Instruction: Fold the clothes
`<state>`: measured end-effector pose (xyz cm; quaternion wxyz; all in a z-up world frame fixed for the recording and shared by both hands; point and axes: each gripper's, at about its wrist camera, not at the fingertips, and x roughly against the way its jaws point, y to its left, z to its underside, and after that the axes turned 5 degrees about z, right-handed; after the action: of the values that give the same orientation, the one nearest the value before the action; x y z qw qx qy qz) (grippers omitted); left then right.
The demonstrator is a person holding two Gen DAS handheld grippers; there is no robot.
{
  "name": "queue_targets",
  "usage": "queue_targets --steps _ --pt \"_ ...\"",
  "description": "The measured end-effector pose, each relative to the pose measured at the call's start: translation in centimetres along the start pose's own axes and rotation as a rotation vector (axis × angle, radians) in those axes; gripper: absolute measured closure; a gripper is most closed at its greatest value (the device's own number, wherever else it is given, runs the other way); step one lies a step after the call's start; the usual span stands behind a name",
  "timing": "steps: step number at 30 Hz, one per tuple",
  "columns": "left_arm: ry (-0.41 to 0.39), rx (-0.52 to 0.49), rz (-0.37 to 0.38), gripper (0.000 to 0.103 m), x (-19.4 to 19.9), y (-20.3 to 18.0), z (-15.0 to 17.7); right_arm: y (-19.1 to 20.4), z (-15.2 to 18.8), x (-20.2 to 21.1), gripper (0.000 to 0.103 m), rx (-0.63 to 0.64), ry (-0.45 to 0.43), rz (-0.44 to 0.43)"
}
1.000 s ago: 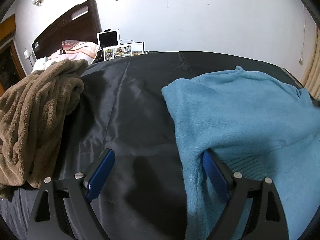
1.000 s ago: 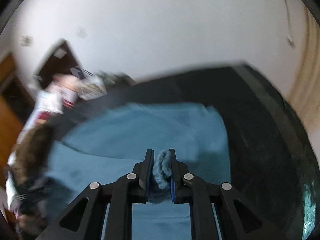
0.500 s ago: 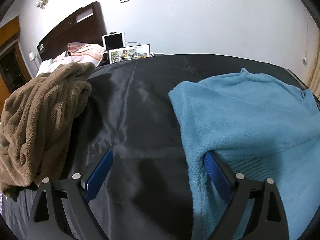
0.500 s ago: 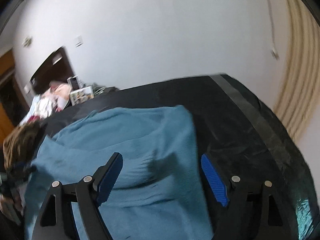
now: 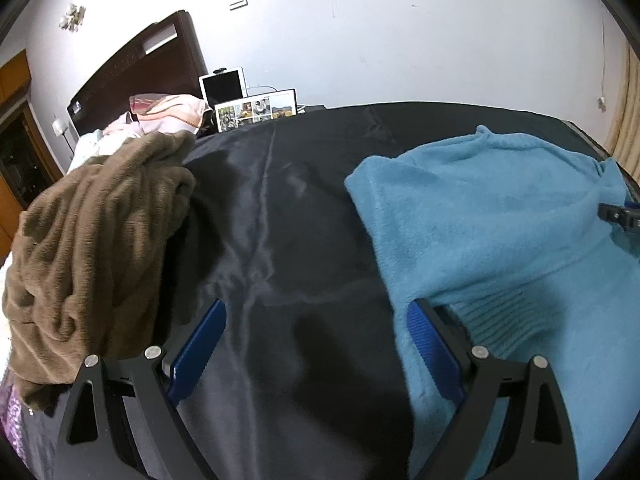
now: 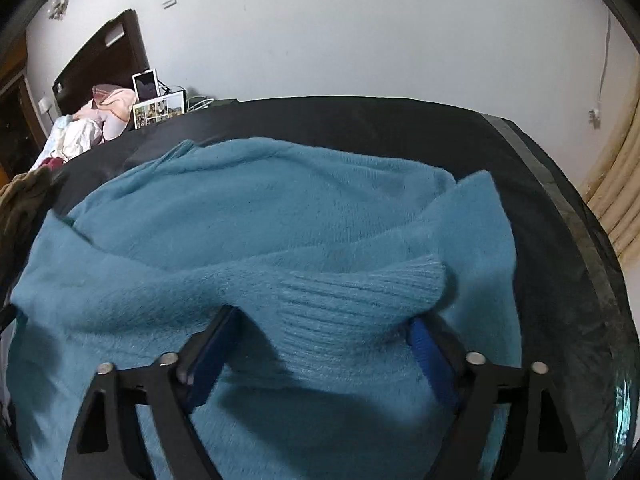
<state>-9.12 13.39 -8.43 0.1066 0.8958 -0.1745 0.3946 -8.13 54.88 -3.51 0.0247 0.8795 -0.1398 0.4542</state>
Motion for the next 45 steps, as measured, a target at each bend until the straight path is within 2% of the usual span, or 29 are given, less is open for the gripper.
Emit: queue_targets --steps 3,5,9,12,16,21,25,28,29,31,32,33,37,41,44,45 --pt "-0.026 0.021 0.026 0.009 1.2 0.4 -1.3 0.1 0.2 0.2 0.009 0.021 -0.003 0.027" --pt "-0.045 0.002 0.018 0.009 1.4 -0.3 -3.1 0.1 0.7 1.0 0.009 0.038 0.021 0.013" --pt "-0.056 -0.067 -0.022 0.009 0.3 -2.4 -6.4 -1.9 1.7 3.1 0.009 -0.029 -0.002 -0.052" --pt "-0.047 -0.120 0.002 0.009 -0.8 -4.6 -7.2 -4.8 2.1 3.9 0.009 -0.142 -0.019 -0.147" --pt "-0.017 -0.146 0.050 0.009 -2.6 -6.7 -6.6 -6.0 2.2 3.3 0.009 -0.169 -0.010 -0.198" --pt "0.066 -0.132 0.042 0.009 -6.1 -7.6 -5.3 -4.3 1.6 2.1 0.009 -0.113 -0.011 -0.177" --pt "0.085 -0.097 0.058 0.009 -7.2 -6.9 -4.4 -2.8 0.4 1.4 0.009 -0.048 -0.024 -0.113" --pt "0.086 -0.071 0.076 0.009 -7.5 -6.4 -4.2 -2.0 0.1 0.4 0.010 -0.008 0.007 -0.068" --pt "0.085 -0.070 0.079 0.009 -7.5 -6.4 -4.2 -1.7 0.3 0.4 0.012 0.009 0.003 -0.054" --pt "0.084 -0.071 0.085 0.009 -7.4 -6.5 -4.1 -1.0 0.6 0.8 0.032 0.038 -0.009 -0.039" --pt "0.086 -0.068 0.092 0.009 -7.4 -6.4 -4.2 -0.8 0.7 1.2 0.059 0.039 -0.001 -0.075" --pt "0.089 -0.062 0.099 0.009 -7.3 -6.2 -4.3 -0.7 0.8 1.8 0.077 0.039 0.004 -0.100" --pt "0.091 -0.052 0.114 0.009 -7.0 -5.7 -4.6 -0.6 1.2 4.2 0.082 0.043 -0.015 -0.142" --pt "0.079 -0.052 0.119 0.009 -6.3 -5.3 -4.9 -2.6 1.4 8.0 0.082 -0.021 -0.074 -0.182" --pt "0.082 -0.113 0.070 0.009 -6.5 -6.3 -4.5 -4.7 1.7 8.5 0.081 -0.088 -0.042 -0.185" --pt "0.086 -0.135 0.044 0.009 -6.8 -6.7 -4.2 -5.1 1.9 8.2 0.078 -0.096 -0.032 -0.162"
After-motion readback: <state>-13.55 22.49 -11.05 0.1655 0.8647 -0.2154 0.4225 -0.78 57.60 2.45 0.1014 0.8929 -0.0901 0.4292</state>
